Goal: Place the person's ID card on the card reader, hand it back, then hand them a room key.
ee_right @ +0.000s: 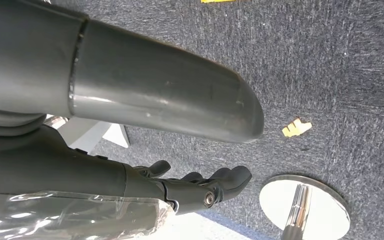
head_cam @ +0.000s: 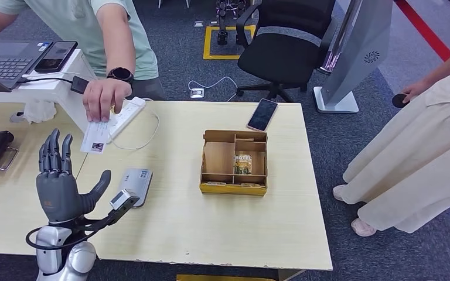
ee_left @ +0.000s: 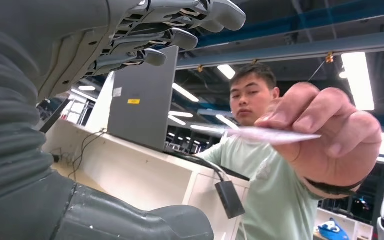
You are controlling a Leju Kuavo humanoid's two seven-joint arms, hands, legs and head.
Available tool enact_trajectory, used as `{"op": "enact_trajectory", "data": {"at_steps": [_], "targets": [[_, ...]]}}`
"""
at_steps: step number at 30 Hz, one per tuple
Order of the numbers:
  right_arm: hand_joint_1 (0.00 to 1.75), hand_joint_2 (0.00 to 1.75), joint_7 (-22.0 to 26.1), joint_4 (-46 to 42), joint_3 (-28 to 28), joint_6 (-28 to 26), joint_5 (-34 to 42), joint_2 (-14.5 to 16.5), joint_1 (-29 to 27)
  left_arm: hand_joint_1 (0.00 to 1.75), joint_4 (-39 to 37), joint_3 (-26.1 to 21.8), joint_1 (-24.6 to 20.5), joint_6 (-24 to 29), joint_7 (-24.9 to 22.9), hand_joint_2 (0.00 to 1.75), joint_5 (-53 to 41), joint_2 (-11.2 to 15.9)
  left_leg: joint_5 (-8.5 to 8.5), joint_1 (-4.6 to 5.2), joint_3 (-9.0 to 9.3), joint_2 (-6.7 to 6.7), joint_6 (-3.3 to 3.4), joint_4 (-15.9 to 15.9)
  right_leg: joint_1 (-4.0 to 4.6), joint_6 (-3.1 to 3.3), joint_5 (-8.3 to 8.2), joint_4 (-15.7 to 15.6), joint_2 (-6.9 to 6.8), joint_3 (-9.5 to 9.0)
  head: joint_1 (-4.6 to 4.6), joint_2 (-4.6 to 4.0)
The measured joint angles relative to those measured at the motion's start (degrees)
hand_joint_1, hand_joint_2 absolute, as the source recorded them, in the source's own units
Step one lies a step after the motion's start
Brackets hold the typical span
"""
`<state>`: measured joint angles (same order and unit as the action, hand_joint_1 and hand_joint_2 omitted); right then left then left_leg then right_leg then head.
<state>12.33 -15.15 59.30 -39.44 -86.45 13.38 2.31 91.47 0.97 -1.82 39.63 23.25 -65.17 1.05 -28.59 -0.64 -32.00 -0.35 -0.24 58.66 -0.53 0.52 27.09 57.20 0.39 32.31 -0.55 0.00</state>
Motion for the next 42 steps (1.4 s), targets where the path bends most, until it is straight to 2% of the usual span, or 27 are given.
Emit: {"op": "enact_trajectory", "data": {"at_steps": [8,16,21,34,35,38,39,42], "targets": [[0.0,0.0,-0.9,0.0,0.0,0.0,-0.9,0.0,0.0,0.0,-0.1,-2.0,-2.8,0.0,0.5,1.75,-7.1,-3.4,0.0,0.0,0.0,0.0,0.0,0.0,0.0,0.0,0.0,0.0,0.0,0.01,0.0,0.0],[0.0,0.0,-0.9,-0.2,0.0,0.0,-1.1,0.0,0.3,0.0,-2.3,-1.2,-7.4,0.0,-6.4,1.75,-14.8,-4.6,0.0,0.0,0.02,0.0,0.0,0.0,0.0,0.0,-0.01,0.0,0.02,0.02,0.0,0.0],[0.0,0.0,-1.1,-0.3,0.0,0.0,-1.1,0.0,0.3,0.0,-3.9,0.3,-8.9,0.0,-8.2,1.75,-14.2,-4.9,0.0,0.01,0.0,0.0,0.0,0.0,0.0,0.0,0.0,0.0,0.03,0.02,0.0,0.0],[0.0,0.0,-0.7,-0.6,0.0,0.0,-0.9,0.0,0.4,0.0,-7.3,2.3,-10.4,0.0,-8.3,1.75,-11.4,-5.0,0.0,0.0,0.0,0.0,0.0,0.0,0.0,0.0,0.0,0.0,0.03,0.03,0.0,0.0],[0.0,0.0,-0.6,-0.6,0.0,0.0,-0.9,0.0,0.4,0.16,-7.5,2.3,-10.4,0.0,-8.3,1.75,-11.1,-5.0,0.0,0.0,0.0,0.0,0.0,0.0,0.0,0.0,0.0,0.0,0.03,0.03,0.0,0.0],[0.0,0.0,-0.5,-0.6,0.0,0.0,-0.9,0.0,0.4,1.46,-7.8,2.5,-10.4,0.0,-8.1,1.75,-10.4,-5.0,0.0,0.0,-0.01,0.0,0.0,0.0,0.0,0.0,0.0,0.0,0.03,0.03,0.0,0.0],[0.0,0.0,-0.5,-0.7,0.0,0.0,-0.9,0.0,0.4,1.74,-7.8,2.5,-10.3,0.0,-8.0,1.75,-10.4,-5.0,0.0,0.0,-0.01,0.0,0.0,0.0,0.0,0.0,0.0,0.0,0.03,0.03,0.0,0.0],[0.0,0.0,-0.5,-0.8,0.0,0.0,-1.0,0.0,0.4,1.75,-7.9,2.8,-10.3,0.0,-7.4,1.75,-10.4,-5.0,0.0,0.0,-0.02,0.0,0.0,0.0,0.0,0.0,0.0,0.0,0.03,0.03,0.0,0.0]]}}
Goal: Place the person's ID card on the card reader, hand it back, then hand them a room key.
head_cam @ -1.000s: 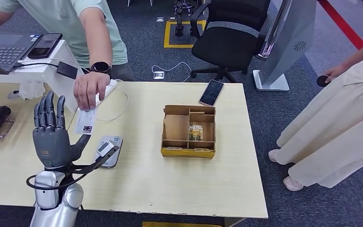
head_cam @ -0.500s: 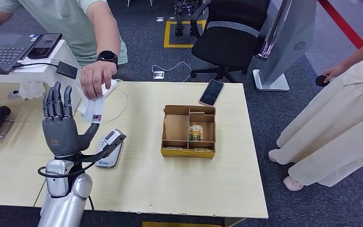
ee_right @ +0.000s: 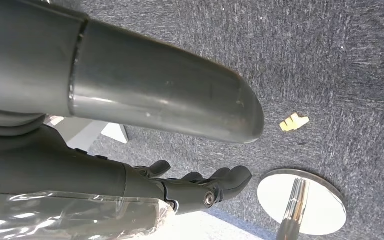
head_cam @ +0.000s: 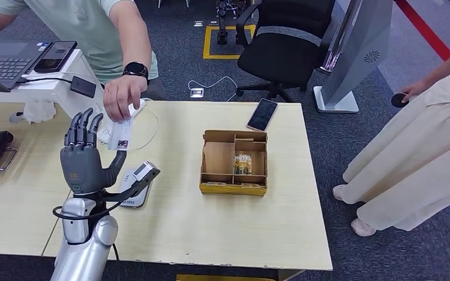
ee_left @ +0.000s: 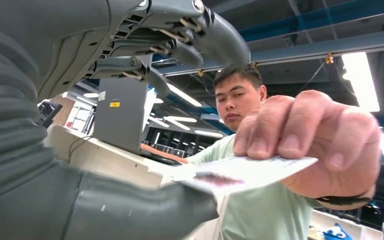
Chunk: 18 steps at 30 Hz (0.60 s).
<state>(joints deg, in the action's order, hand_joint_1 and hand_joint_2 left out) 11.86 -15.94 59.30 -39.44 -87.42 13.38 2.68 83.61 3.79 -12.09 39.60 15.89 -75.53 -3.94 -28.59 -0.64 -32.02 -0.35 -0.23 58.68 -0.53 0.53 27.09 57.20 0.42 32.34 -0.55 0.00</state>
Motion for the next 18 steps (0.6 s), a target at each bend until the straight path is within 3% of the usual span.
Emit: {"op": "enact_trajectory", "data": {"at_steps": [18], "targets": [[0.0,0.0,0.1,-0.1,0.0,0.0,-0.1,0.0,0.0,1.75,-0.4,0.7,0.0,0.0,0.9,1.75,0.4,0.0,0.0,0.0,0.01,0.0,0.0,0.0,0.0,0.0,0.0,0.0,0.0,0.0,-0.01,0.0]]}}
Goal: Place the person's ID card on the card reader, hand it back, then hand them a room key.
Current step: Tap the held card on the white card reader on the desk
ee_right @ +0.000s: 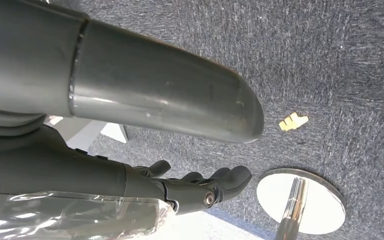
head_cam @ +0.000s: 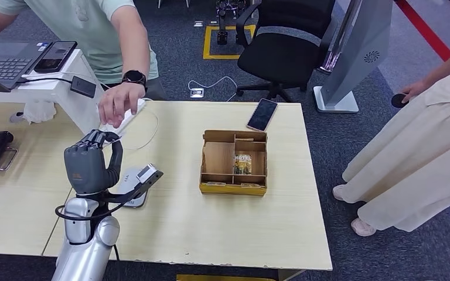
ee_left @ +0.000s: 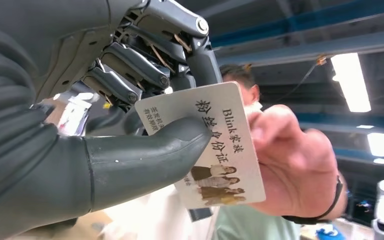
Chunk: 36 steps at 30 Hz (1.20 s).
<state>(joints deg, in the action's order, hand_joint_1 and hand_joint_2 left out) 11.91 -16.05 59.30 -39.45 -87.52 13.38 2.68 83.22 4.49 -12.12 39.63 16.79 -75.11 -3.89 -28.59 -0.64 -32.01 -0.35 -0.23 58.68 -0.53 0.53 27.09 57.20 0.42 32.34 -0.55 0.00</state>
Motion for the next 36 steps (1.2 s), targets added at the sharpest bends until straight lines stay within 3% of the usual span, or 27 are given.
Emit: {"op": "enact_trajectory", "data": {"at_steps": [12,21,28,32,36], "targets": [[0.0,0.0,0.0,0.0,0.0,0.0,0.0,0.0,0.0,1.75,-1.0,1.2,0.0,0.0,-0.4,1.75,3.5,0.3,0.0,0.0,-0.01,-0.01,0.0,0.0,0.0,0.0,0.0,0.0,0.0,0.0,0.01,0.0],[0.0,0.0,0.2,0.0,0.0,0.0,0.7,0.0,0.0,1.75,-2.3,5.9,0.1,-1.6,-4.1,1.75,17.9,3.2,0.0,-0.01,-0.01,0.0,0.0,0.0,0.0,0.0,0.0,0.0,-0.01,0.0,0.01,0.0],[0.0,0.0,0.2,0.0,0.0,0.0,1.0,0.0,0.0,1.75,-2.3,7.3,0.3,-2.3,-4.2,1.75,19.5,4.4,0.0,0.01,-0.02,0.0,0.0,0.0,0.0,0.0,0.0,0.0,-0.01,0.0,0.01,0.0],[0.0,0.0,0.3,0.0,0.0,0.0,1.2,0.0,0.0,1.75,-2.3,7.4,0.8,-5.6,-5.0,1.75,24.3,5.1,0.0,0.01,-0.02,0.0,0.0,0.0,0.0,0.0,0.0,0.0,0.0,0.0,0.01,0.0],[0.0,0.0,0.3,0.0,0.0,0.0,1.7,0.0,-0.1,1.75,-2.1,7.4,2.3,-12.5,-6.3,1.75,31.4,5.9,0.0,0.0,-0.01,0.0,0.0,0.0,0.0,0.0,0.0,0.0,0.0,0.0,0.0,0.0]]}}
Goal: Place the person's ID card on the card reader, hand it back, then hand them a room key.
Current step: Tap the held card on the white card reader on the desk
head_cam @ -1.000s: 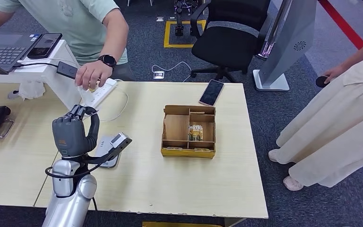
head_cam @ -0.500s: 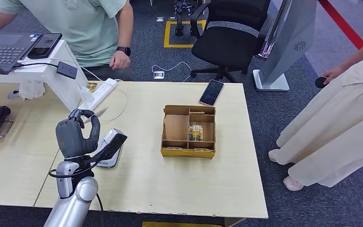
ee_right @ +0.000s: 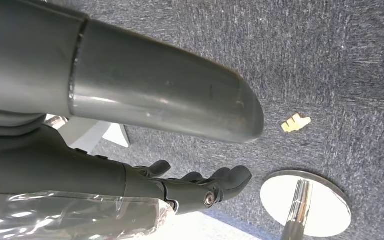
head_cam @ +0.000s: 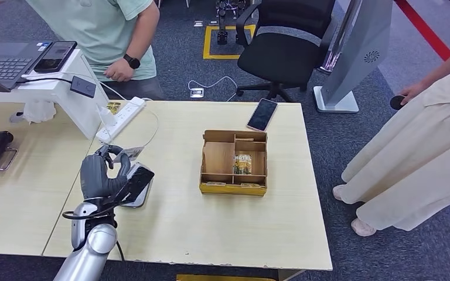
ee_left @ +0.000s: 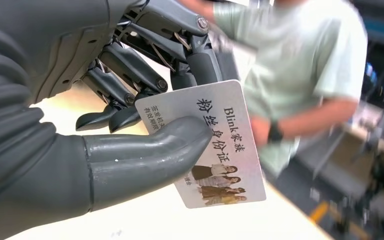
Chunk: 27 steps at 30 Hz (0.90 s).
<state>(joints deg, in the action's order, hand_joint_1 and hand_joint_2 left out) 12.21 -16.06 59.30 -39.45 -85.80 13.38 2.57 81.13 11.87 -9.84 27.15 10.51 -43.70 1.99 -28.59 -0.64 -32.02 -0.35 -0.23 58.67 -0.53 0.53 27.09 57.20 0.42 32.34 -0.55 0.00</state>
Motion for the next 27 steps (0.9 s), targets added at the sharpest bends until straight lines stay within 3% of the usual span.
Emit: {"op": "enact_trajectory", "data": {"at_steps": [7,16,27], "targets": [[0.0,0.0,-0.2,-0.1,0.0,0.0,0.2,0.0,-0.1,1.75,1.7,0.0,2.8,-8.7,-1.7,1.75,8.1,1.1,0.0,0.0,-0.03,0.0,0.0,0.0,0.0,0.0,0.01,0.0,-0.01,0.01,0.0,0.0],[0.0,0.0,-0.1,-0.1,0.0,0.0,0.3,0.0,-0.3,1.75,6.2,-1.9,6.5,-19.0,-0.3,1.75,24.1,1.8,0.0,0.0,-0.04,0.0,0.0,0.0,0.0,-0.01,0.01,0.0,-0.02,0.01,0.01,0.0],[0.0,0.0,-0.2,-0.4,0.0,0.0,0.3,0.0,-0.3,1.75,7.0,-3.5,7.8,-21.8,-2.0,1.75,25.5,2.6,0.0,0.0,-0.03,-0.01,0.0,0.0,0.0,-0.01,0.01,0.0,-0.03,0.01,0.01,0.0]]}}
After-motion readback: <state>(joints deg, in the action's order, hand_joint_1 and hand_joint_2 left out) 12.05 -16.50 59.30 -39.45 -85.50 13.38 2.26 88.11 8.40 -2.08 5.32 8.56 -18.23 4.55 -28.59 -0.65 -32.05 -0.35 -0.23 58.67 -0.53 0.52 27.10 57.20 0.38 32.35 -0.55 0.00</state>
